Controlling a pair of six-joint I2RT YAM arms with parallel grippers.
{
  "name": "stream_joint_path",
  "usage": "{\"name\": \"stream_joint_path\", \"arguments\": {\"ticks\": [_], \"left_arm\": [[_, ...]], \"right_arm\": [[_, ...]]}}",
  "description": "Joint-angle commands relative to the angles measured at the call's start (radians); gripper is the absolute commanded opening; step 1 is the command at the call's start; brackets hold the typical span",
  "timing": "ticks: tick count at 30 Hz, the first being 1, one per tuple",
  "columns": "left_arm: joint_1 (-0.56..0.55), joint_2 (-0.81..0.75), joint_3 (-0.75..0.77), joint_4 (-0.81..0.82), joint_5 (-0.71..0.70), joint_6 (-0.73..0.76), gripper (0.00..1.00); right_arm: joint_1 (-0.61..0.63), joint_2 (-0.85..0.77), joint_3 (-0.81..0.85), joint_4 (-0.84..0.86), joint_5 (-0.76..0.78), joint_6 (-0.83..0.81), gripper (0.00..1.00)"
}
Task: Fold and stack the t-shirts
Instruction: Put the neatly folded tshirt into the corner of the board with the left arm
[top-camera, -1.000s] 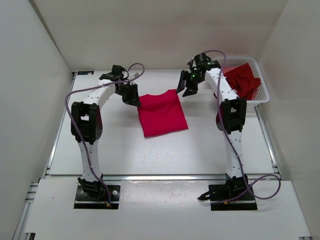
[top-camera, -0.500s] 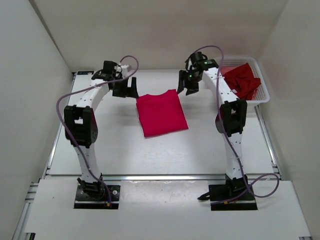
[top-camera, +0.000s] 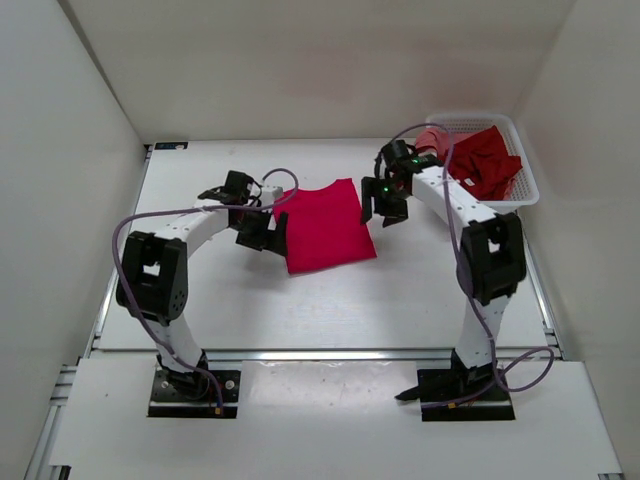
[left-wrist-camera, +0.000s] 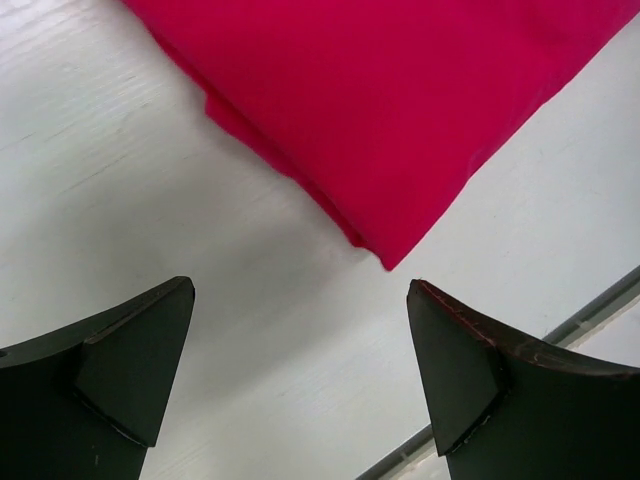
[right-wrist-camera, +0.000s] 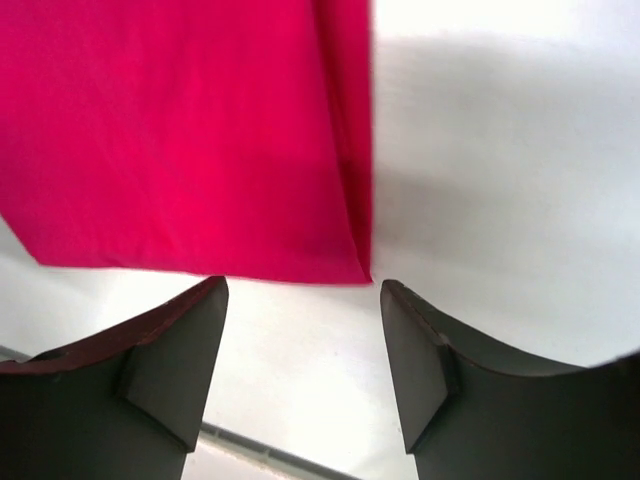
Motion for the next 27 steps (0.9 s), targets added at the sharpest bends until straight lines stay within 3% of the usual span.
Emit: {"name": "stream_joint_path", "arguments": {"ticks": [1, 8, 11, 16, 18, 22, 27], "left_arm": [[-0.041, 0.011, 0.0, 0.096, -0.021, -0.046, 0.98], [-0.052, 0.172, 0.062, 0.079, 0.003, -0.12, 0.99], [-0.055, 0.224, 0.099, 0.061, -0.023, -0.123, 0.9], [-0.071, 0.256, 0.138, 0.065, -0.075, -0.126, 0.42], [-0.08, 0.267, 0.158, 0.061, -0.083, -0.12, 0.32], [-0.09, 0.281, 0.181, 0.059, -0.115, -0.106, 0.0], [-0.025, 0.311, 0.277, 0.047, -0.113, -0.086, 0.0]], "right_arm": [[-0.024, -0.182, -0.179, 0.155, 0.016, 0.048, 0.62], [-0.061, -0.387, -0.421, 0.175, 0.049, 0.067, 0.61], [-0.076, -0.459, -0.48, 0.185, 0.052, 0.073, 0.59], [-0.11, -0.57, -0.572, 0.22, 0.049, 0.099, 0.58], [-0.133, -0.617, -0.604, 0.234, 0.048, 0.102, 0.57], [-0.151, -0.67, -0.633, 0.229, 0.049, 0.103, 0.56], [-0.17, -0.693, -0.655, 0.218, 0.049, 0.1, 0.56]]}}
